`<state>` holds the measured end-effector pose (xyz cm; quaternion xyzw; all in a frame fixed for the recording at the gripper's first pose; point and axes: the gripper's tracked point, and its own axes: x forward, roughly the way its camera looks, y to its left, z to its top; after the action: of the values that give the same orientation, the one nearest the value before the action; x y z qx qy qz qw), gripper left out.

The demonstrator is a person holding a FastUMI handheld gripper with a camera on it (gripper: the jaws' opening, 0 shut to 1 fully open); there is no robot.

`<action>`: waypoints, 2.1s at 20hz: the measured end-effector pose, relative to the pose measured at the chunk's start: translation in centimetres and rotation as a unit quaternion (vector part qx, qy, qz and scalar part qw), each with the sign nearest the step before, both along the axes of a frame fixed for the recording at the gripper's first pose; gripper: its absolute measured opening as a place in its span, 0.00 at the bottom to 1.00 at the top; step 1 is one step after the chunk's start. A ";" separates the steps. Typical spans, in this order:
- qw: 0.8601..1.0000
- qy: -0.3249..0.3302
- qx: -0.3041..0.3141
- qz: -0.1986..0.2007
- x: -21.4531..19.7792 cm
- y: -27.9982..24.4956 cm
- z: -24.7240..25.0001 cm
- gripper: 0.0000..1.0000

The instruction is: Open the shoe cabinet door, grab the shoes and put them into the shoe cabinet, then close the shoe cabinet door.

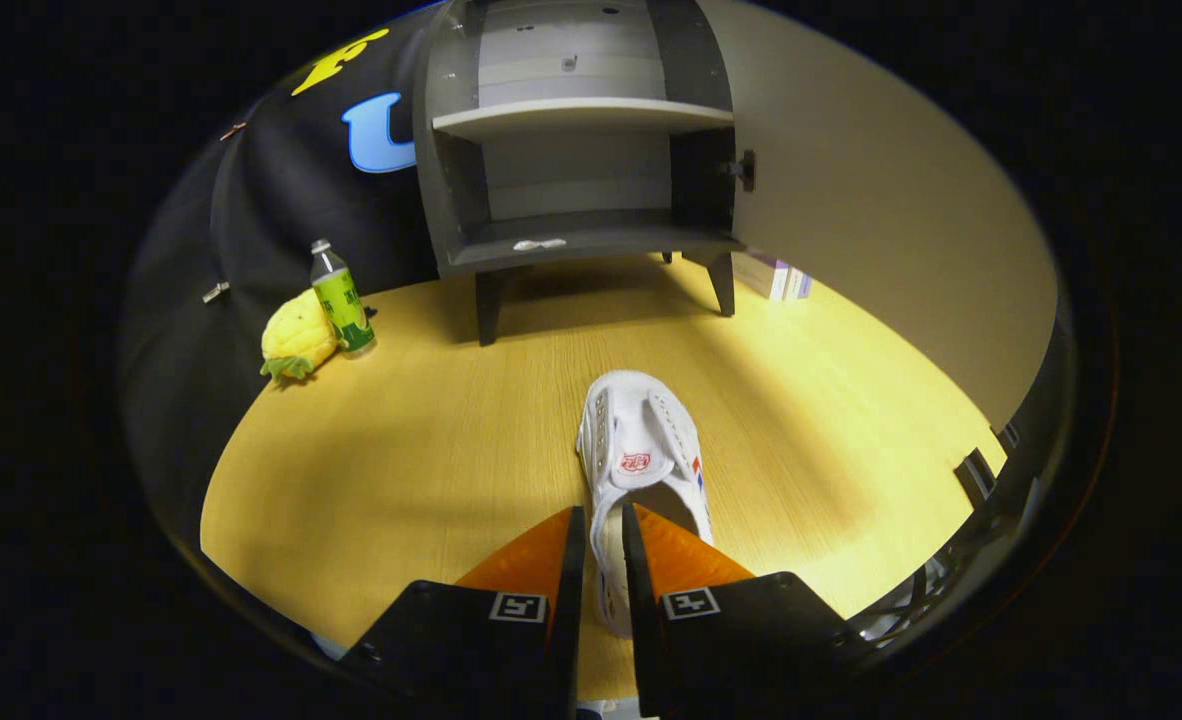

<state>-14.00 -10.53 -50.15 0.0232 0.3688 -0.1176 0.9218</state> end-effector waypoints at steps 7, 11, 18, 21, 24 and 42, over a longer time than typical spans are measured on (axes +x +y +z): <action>1.000 0.019 0.010 -0.012 2.7 -0.7 -2.7 0.27; 1.000 0.013 -0.008 -0.007 4.0 -1.3 -3.1 0.31; 0.999 -0.023 -0.022 -0.017 4.4 -1.5 -3.0 0.31; 0.999 -0.027 -0.021 -0.002 4.4 -1.0 -3.1 0.07; 1.000 -0.023 -0.018 0.006 4.4 -0.8 -3.1 0.07; 0.997 -0.075 -0.003 0.027 7.8 -1.7 13.9 0.04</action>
<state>-6.23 -12.27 -36.27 0.0194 0.2992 -0.0917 0.9496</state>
